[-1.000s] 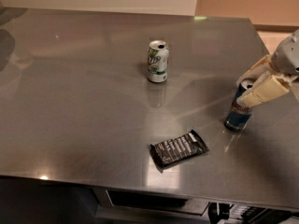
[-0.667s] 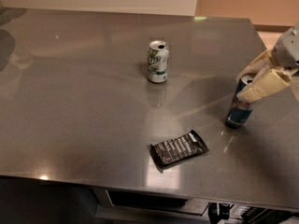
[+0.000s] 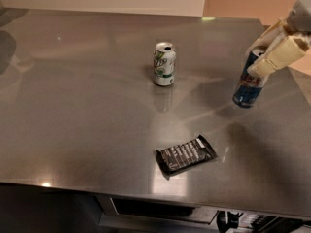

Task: Pick redbull can

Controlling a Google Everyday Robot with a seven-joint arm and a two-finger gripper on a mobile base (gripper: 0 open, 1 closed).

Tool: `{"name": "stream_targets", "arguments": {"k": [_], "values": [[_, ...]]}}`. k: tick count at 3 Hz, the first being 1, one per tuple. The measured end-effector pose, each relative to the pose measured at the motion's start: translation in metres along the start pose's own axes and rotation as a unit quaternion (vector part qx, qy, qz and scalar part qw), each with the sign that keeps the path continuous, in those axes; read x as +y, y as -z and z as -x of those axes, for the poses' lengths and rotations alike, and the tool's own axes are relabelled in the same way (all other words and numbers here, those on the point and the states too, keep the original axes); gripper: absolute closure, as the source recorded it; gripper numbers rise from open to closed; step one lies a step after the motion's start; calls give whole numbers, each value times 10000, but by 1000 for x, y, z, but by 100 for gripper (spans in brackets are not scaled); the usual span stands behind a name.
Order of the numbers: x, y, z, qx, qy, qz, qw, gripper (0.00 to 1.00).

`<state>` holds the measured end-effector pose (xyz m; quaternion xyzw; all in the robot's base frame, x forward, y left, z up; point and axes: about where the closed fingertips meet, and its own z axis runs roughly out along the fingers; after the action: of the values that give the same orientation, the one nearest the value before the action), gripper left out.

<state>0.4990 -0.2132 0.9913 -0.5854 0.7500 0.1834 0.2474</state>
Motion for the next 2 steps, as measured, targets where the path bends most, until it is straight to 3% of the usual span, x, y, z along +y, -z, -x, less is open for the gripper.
{"name": "stream_targets", "arguments": {"k": [1,2], "values": [[-6,20,27,-164,197,-155,9996,100],[-16,21,33,-261,217,-335,9989,100]]}}
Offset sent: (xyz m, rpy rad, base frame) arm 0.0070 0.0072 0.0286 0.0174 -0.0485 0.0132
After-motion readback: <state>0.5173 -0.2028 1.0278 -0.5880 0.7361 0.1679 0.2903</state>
